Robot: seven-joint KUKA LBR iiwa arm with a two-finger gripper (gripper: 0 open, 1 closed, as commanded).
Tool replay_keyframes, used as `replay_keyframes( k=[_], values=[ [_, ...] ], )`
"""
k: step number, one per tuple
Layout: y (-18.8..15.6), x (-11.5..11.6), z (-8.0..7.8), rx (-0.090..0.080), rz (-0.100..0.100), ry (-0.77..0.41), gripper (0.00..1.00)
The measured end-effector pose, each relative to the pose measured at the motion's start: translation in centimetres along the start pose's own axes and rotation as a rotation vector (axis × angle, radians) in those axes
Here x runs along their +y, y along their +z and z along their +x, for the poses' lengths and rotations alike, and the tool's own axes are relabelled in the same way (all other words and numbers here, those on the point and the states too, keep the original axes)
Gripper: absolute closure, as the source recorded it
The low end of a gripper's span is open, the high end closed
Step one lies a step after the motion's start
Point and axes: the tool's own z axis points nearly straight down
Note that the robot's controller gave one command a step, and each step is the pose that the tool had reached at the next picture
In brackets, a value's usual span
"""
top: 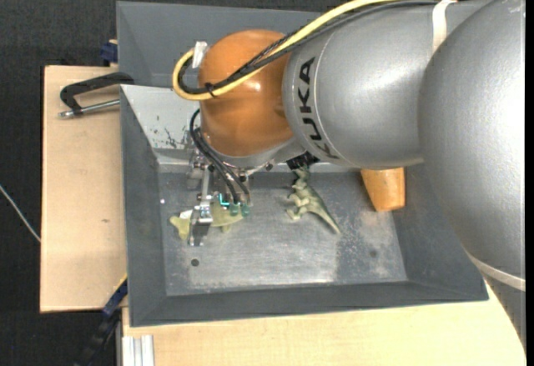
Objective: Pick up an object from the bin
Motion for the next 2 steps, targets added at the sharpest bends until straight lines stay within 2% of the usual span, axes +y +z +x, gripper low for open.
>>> replay_keyframes(
  k=[1, 2],
  values=[
    [10.63, -1.66, -0.28, -0.011, -0.003, -0.025, 0.0],
    [10.43, -1.51, -0.41, -0.013, -0.004, -0.025, 0.0]
  ],
)
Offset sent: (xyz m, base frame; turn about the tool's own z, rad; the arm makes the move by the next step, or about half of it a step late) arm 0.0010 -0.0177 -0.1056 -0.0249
